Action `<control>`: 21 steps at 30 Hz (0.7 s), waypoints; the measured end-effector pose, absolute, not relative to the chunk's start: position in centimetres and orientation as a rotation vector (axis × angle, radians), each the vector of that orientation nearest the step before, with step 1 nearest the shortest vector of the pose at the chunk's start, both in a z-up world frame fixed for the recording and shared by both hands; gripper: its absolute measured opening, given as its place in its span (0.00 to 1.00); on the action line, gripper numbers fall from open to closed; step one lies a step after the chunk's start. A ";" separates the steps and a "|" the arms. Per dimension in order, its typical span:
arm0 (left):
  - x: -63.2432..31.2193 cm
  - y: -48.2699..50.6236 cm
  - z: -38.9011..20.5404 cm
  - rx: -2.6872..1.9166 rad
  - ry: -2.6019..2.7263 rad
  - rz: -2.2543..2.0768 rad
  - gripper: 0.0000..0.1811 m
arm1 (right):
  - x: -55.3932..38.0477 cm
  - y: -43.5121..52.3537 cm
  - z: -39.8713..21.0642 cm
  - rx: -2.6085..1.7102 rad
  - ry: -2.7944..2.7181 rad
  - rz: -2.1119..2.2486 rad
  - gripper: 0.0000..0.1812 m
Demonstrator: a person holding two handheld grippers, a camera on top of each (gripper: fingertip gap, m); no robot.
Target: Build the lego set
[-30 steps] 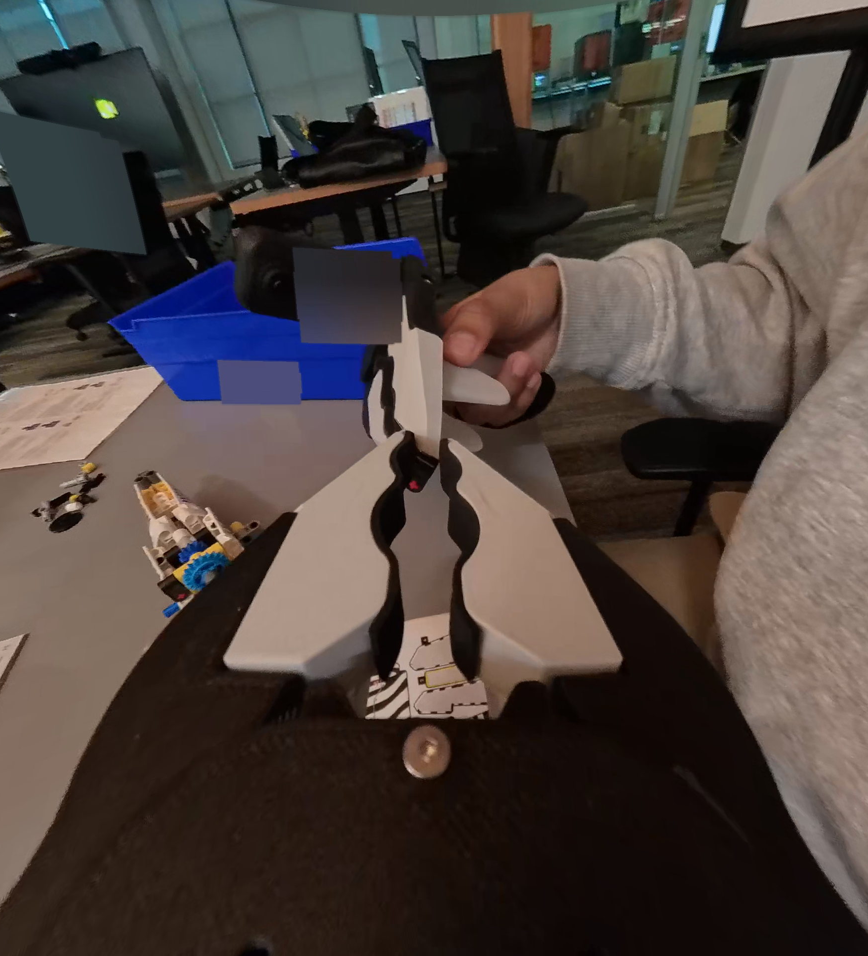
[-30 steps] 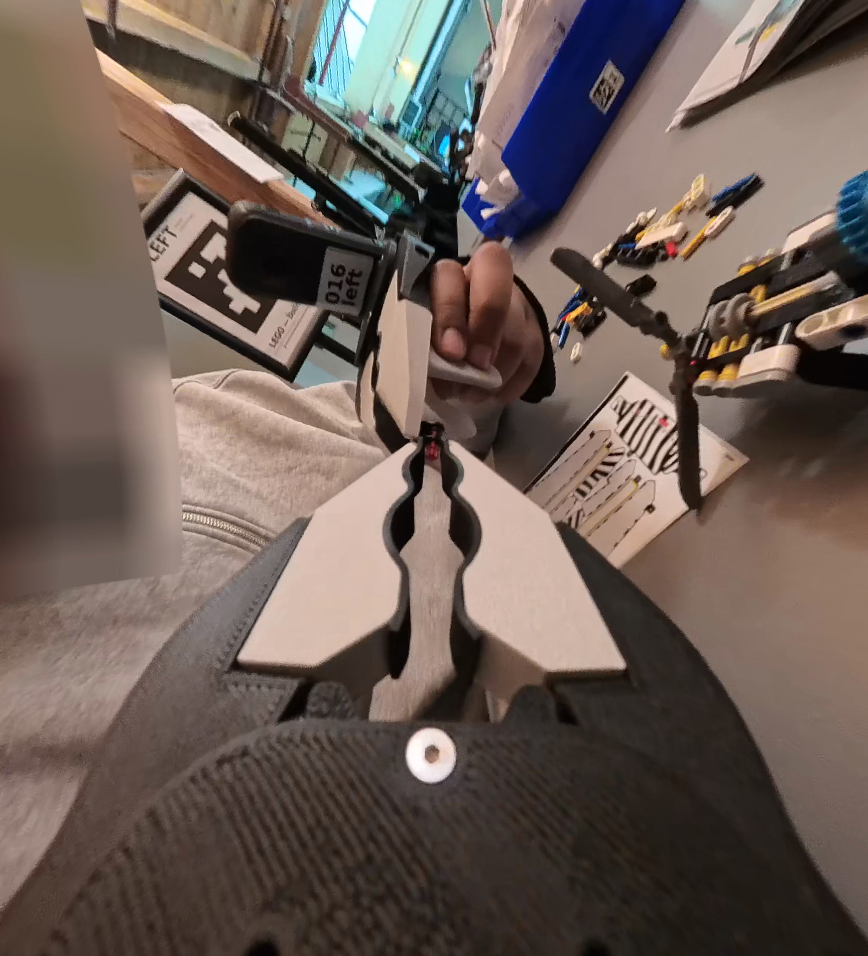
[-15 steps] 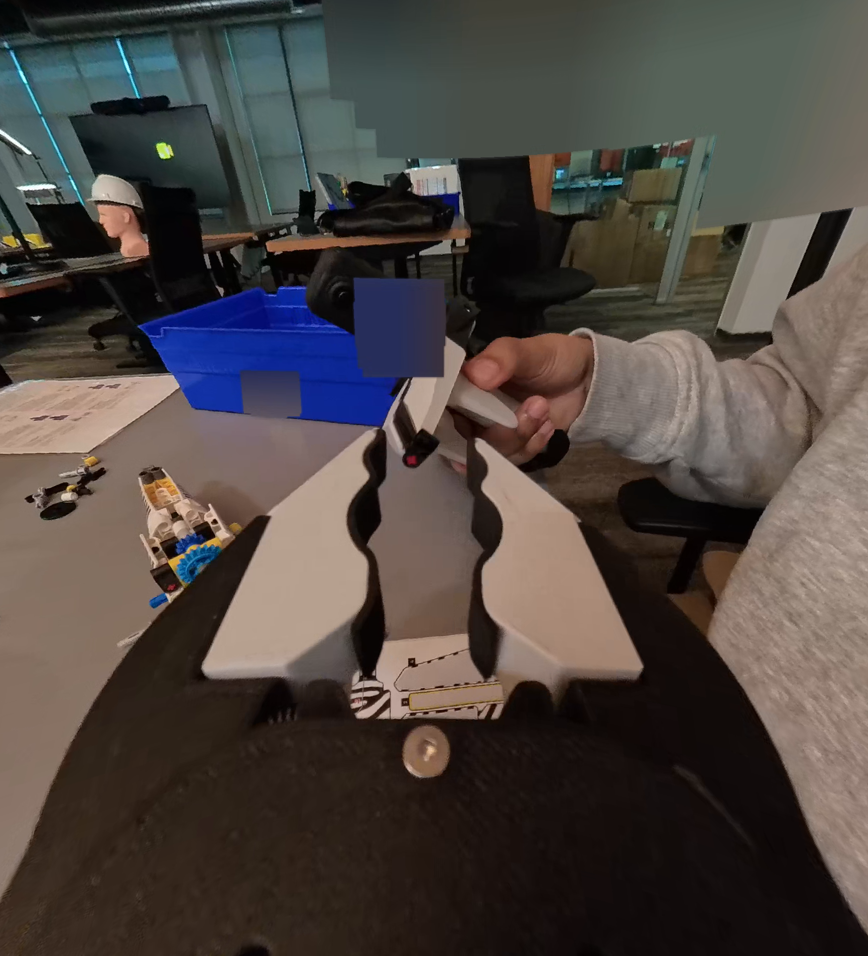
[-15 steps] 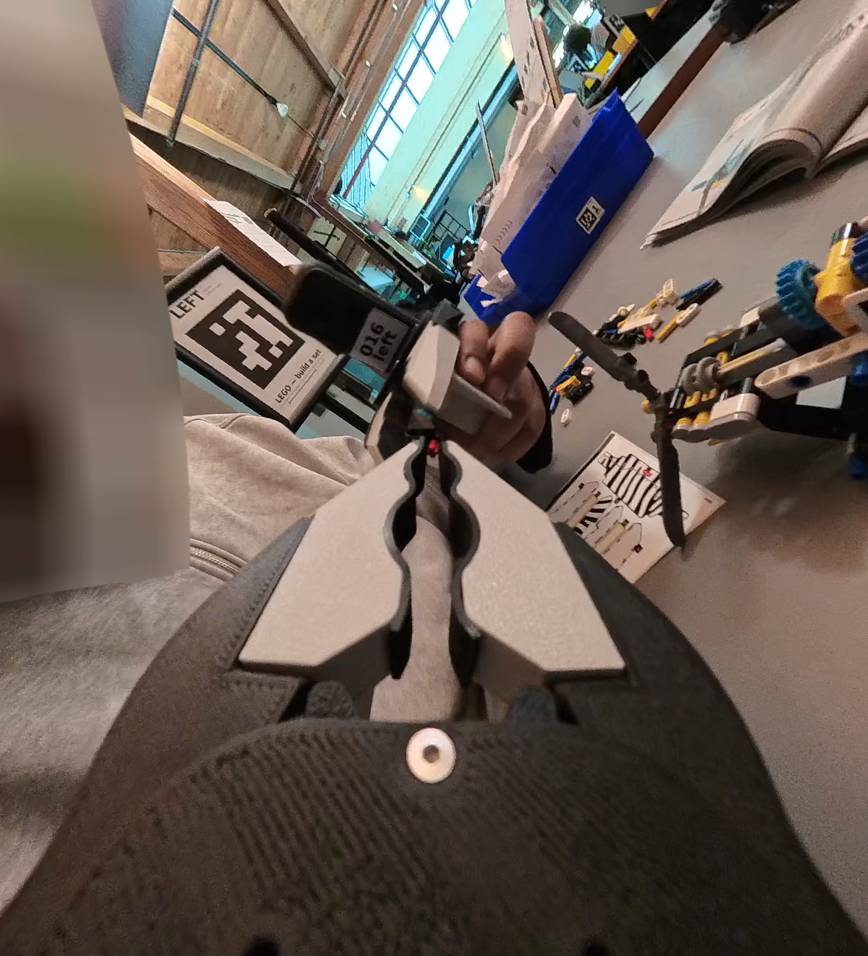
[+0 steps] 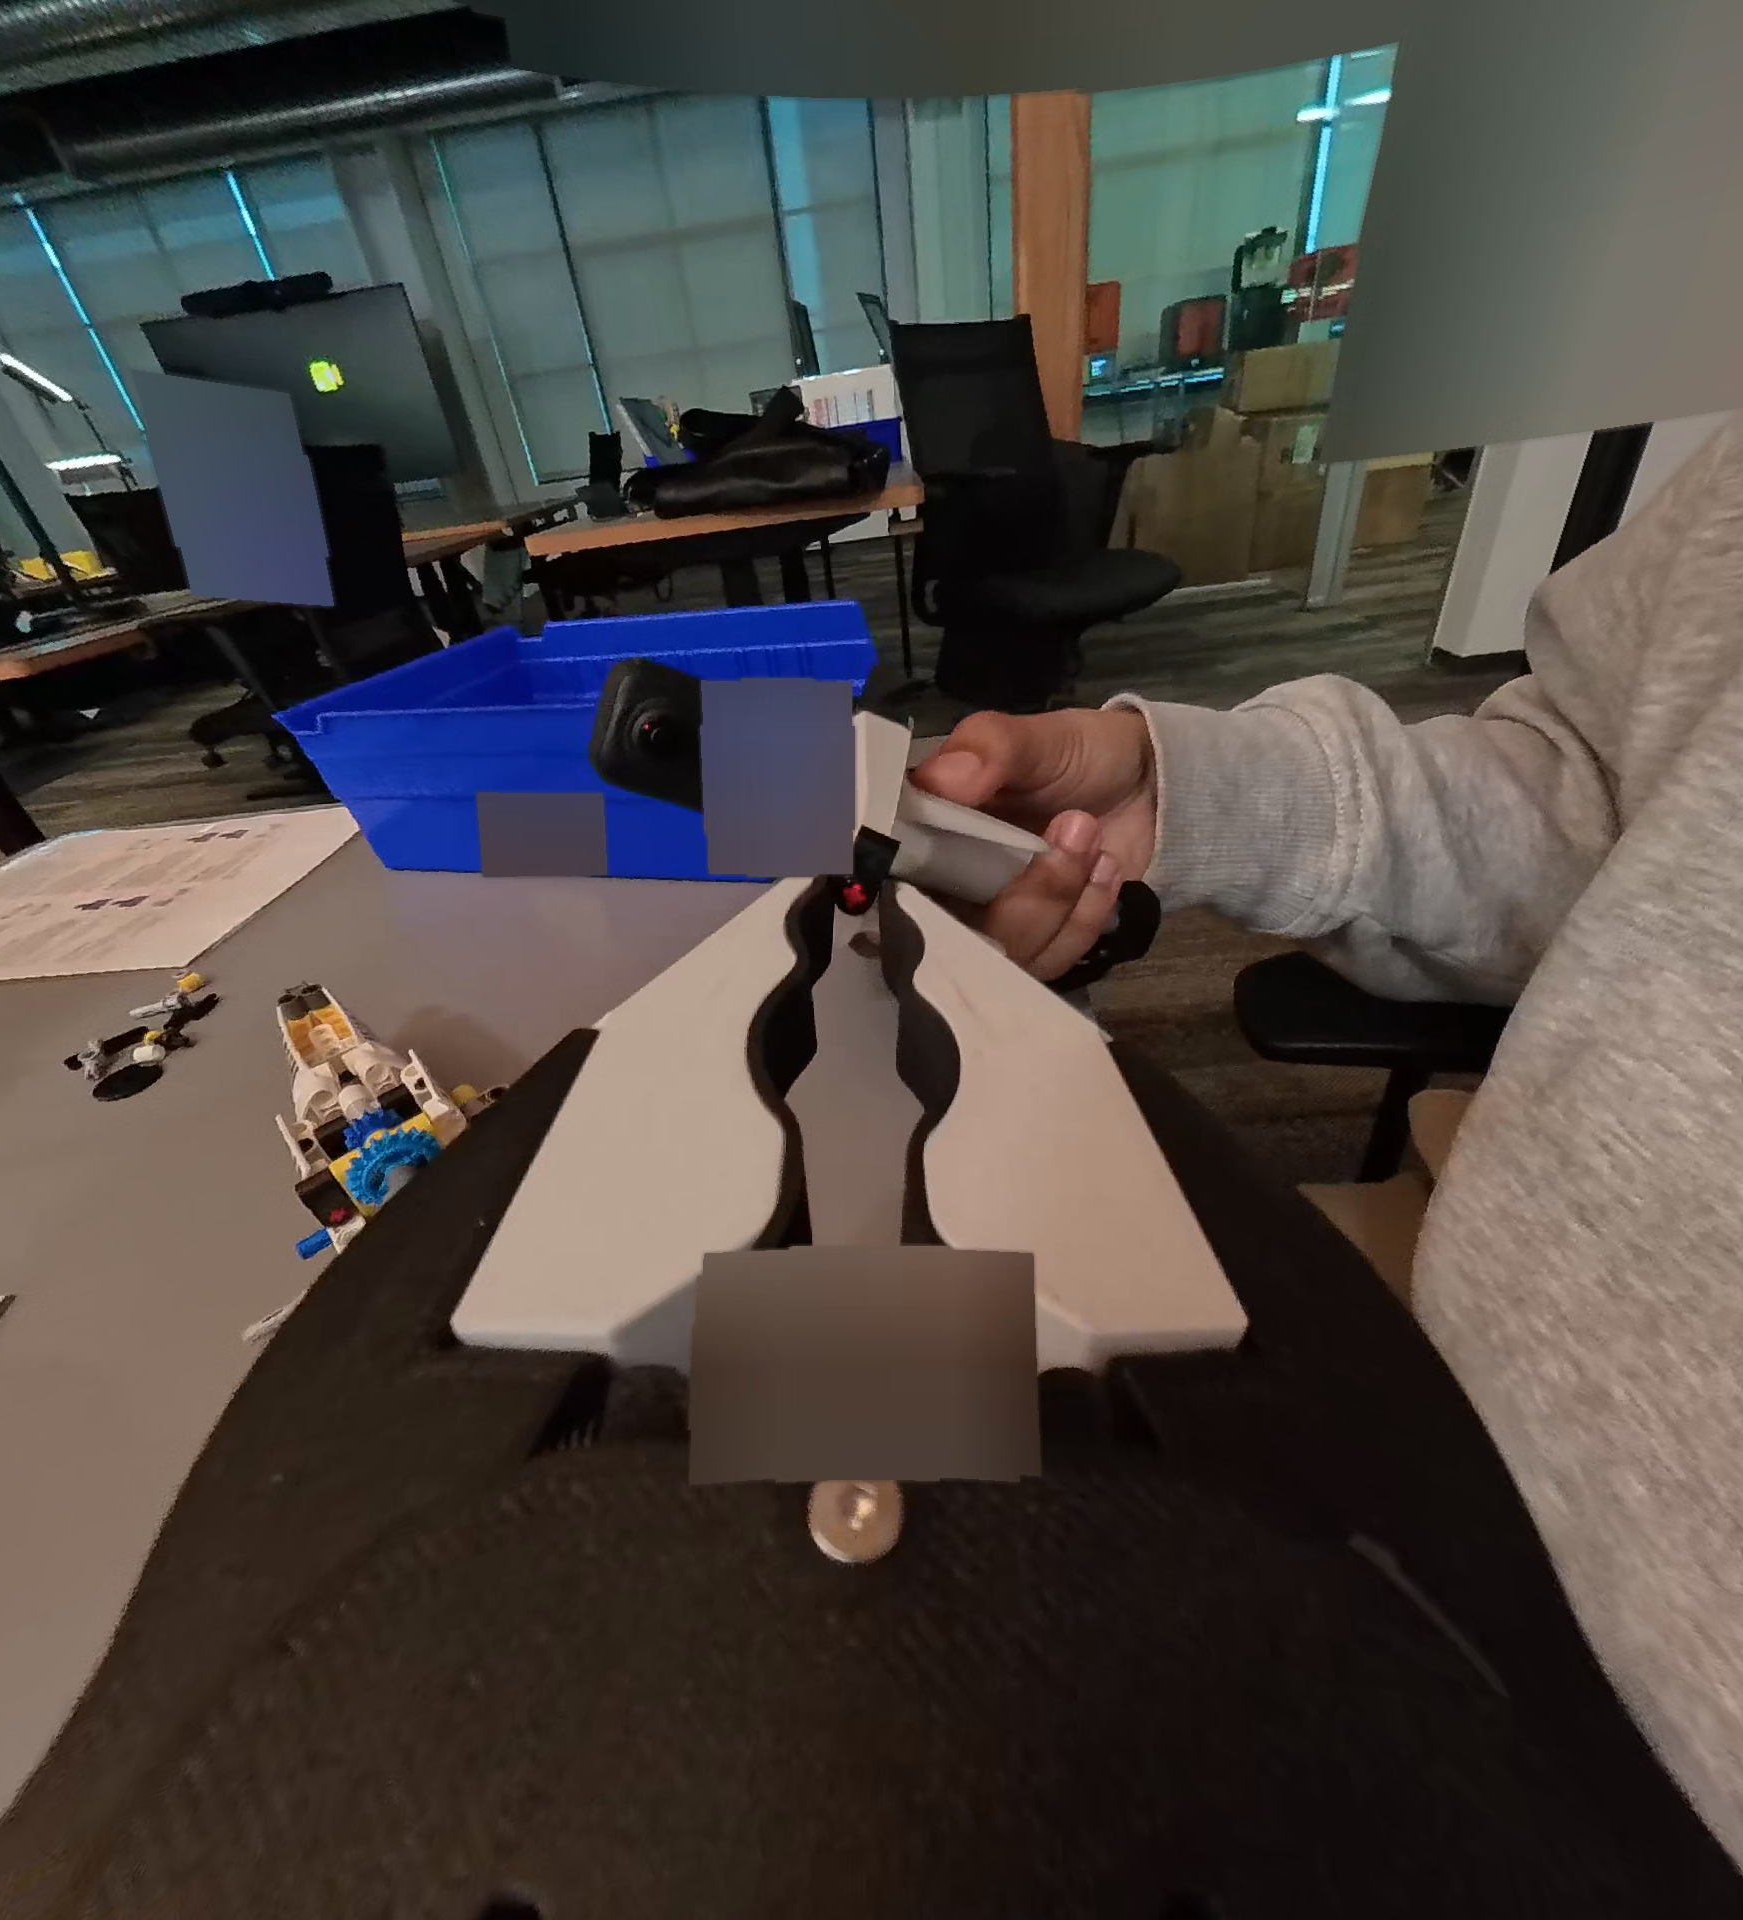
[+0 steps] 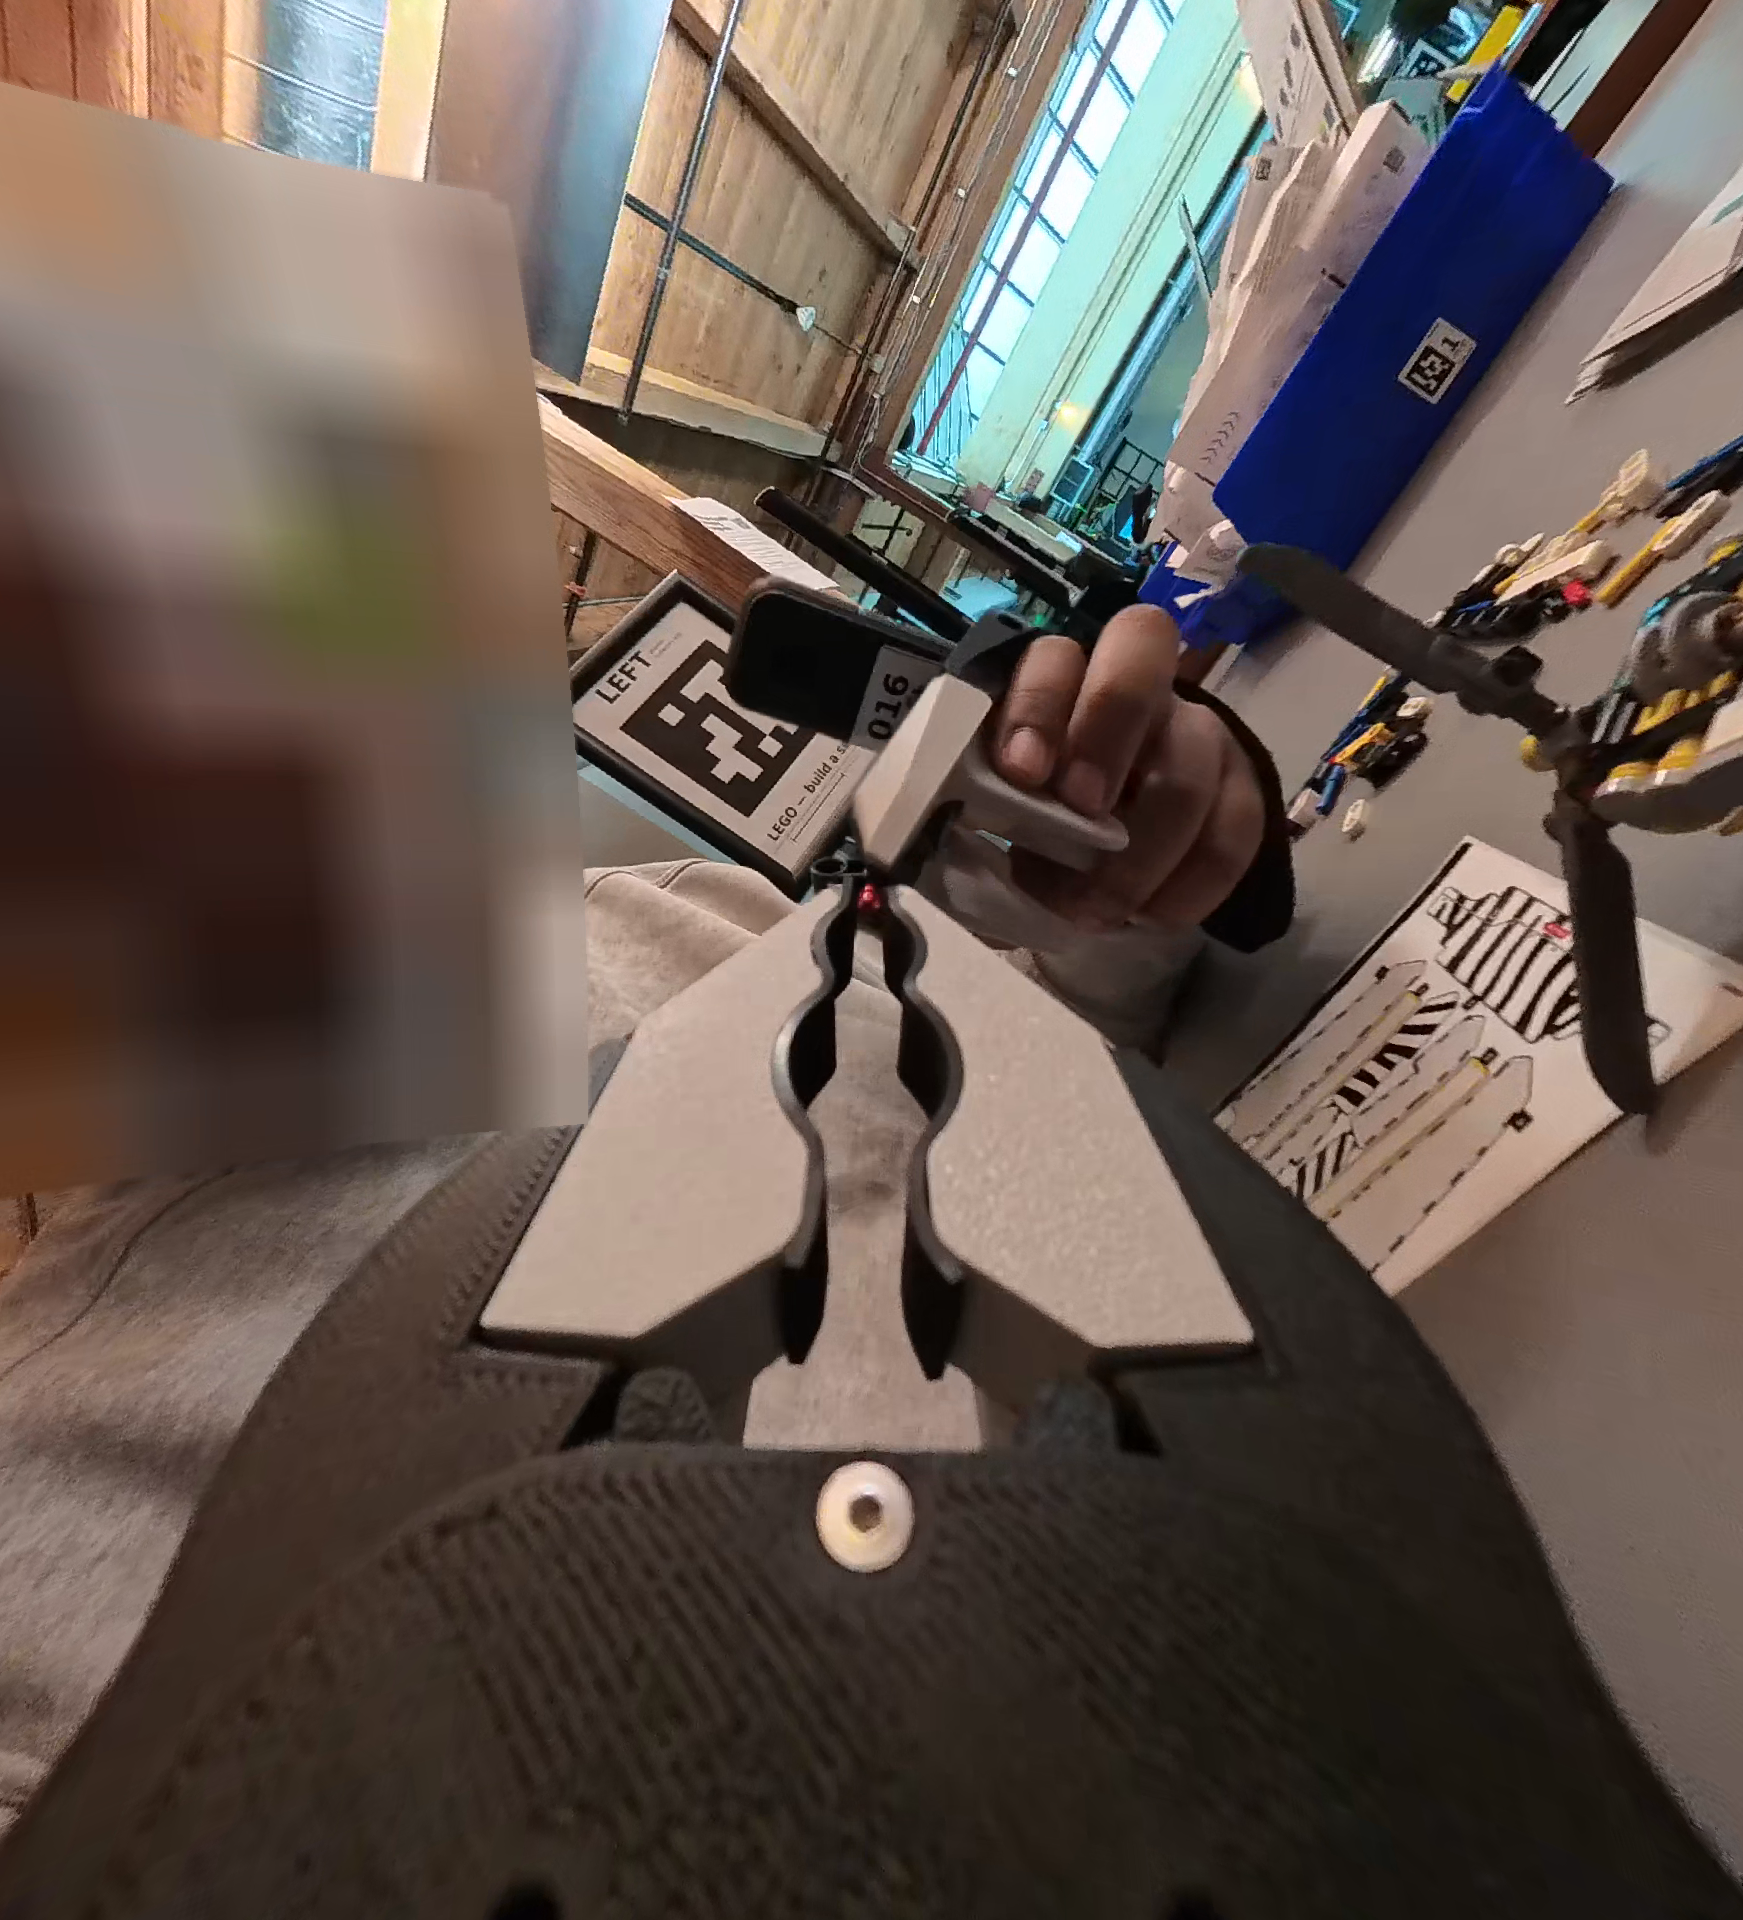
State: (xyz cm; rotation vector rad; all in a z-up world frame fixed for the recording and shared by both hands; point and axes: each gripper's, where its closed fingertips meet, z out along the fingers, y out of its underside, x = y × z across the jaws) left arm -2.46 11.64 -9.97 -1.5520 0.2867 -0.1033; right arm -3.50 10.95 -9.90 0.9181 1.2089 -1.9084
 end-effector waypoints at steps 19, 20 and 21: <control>-7.0 12.5 -10.6 -1.577 0.146 0.386 0.02 | -6.5 12.5 -9.1 1.558 2.069 -2.417 0.13; -6.9 12.5 -10.5 -1.567 0.145 0.397 0.02 | -6.6 12.2 -9.1 1.567 2.147 -2.423 0.12; -6.8 12.5 -10.3 -1.557 0.144 0.411 0.02 | -6.8 12.0 -9.1 1.581 2.213 -2.425 0.11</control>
